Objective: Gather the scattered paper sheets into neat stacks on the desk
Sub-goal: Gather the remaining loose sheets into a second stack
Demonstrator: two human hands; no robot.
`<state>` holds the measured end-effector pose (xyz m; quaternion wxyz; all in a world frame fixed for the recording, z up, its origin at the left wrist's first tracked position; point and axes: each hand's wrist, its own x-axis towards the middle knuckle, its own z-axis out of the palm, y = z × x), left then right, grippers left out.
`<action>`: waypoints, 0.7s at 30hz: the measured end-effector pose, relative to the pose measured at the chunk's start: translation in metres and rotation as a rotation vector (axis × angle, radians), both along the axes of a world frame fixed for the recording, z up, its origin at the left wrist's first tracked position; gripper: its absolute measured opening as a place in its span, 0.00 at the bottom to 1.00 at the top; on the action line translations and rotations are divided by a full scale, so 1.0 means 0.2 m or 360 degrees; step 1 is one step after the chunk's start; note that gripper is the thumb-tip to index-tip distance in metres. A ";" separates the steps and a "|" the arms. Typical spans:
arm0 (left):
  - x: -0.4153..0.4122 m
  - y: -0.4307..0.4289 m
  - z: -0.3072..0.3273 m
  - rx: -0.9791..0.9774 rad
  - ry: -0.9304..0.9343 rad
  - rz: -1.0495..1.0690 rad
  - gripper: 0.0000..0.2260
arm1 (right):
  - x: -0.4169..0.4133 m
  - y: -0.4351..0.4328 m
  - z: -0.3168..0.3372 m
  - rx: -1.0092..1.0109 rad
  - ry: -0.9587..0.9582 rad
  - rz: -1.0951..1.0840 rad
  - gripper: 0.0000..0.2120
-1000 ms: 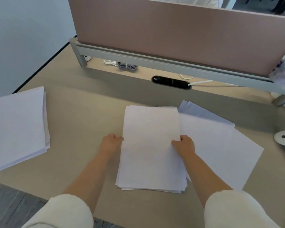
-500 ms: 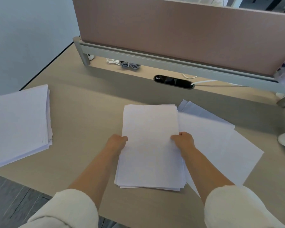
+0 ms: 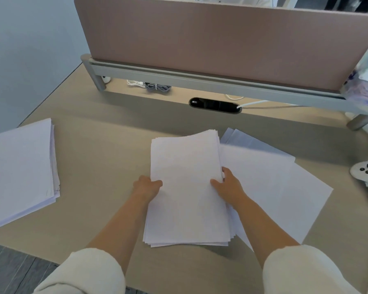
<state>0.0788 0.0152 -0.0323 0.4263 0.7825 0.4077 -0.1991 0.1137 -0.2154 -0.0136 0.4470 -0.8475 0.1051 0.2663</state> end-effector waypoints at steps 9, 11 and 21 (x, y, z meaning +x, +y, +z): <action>0.02 -0.06 0.04 0.0248 0.0078 -0.0126 0.23 | -0.03 -0.01 0.01 0.0089 0.0001 0.0130 0.34; 0.03 -0.06 0.02 0.0262 0.0090 -0.0138 0.23 | -0.03 -0.01 0.00 0.0082 -0.0004 0.0042 0.34; 0.09 -0.07 0.05 0.0343 -0.0094 -0.0112 0.30 | -0.02 -0.09 0.00 0.0498 -0.0114 -0.0160 0.18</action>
